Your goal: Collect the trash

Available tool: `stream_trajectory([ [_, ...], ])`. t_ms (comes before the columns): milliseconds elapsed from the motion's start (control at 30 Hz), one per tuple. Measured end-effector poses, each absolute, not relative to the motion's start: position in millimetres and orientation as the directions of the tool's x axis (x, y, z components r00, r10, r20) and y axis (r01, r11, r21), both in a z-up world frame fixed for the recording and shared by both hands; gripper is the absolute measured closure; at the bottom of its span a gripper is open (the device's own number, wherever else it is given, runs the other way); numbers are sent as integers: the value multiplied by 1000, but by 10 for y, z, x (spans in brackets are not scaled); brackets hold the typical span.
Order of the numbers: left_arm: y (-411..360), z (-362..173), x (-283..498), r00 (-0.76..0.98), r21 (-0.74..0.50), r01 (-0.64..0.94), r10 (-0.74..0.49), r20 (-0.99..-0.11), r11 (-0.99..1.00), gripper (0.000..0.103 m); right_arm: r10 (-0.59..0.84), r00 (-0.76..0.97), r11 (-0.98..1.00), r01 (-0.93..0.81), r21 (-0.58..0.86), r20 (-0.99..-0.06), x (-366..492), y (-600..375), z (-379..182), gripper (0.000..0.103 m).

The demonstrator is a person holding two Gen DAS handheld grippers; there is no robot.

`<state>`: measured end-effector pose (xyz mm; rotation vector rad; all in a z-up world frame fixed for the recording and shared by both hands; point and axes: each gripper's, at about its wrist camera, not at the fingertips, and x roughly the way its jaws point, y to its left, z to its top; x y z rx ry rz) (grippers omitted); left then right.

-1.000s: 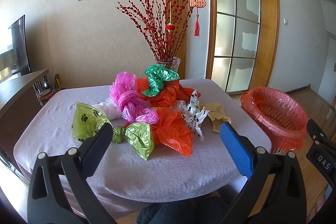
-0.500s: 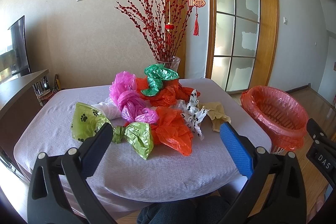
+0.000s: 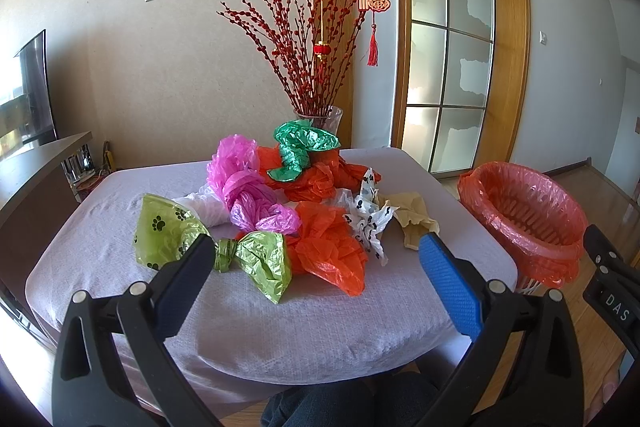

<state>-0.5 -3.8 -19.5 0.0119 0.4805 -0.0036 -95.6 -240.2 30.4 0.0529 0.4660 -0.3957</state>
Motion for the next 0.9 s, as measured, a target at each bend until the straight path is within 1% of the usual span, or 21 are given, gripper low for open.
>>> stream_trajectory([
  [200,-4,-226,13,883,12,-7,12,-469,1000,4,-347,819,928,369,-43,-457,-939,-2386,213,2],
  [300,92,-222,49,881,22,-35,41,-471,999,4,-325,825,938,345,-44,-462,-869,-2341,238,2],
  [467,440,-250,129,866,15,-127,118,-485,992,4,-226,843,968,251,-14,-488,-623,-2175,240,2],
  [567,748,-281,168,847,20,-214,195,-495,977,4,-143,847,983,181,25,-512,-430,-2076,216,2],
  [633,913,-295,184,837,17,-239,215,-503,971,4,-98,843,989,144,46,-529,-262,-2018,188,3],
  [700,1073,-313,196,828,20,-269,242,-506,963,4,-43,834,994,93,64,-550,-45,-1929,152,10],
  [733,1142,-320,204,823,21,-281,252,-509,959,4,-18,828,995,68,69,-560,66,-1877,128,11],
  [800,1284,-339,229,811,15,-302,265,-521,953,4,16,810,997,29,68,-586,253,-1792,59,23],
  [833,1344,-349,239,807,9,-308,267,-528,951,4,29,798,998,13,66,-602,340,-1751,20,24],
  [900,1451,-374,251,796,-1,-325,273,-540,946,4,52,769,998,-11,68,-637,538,-1670,-93,33],
])
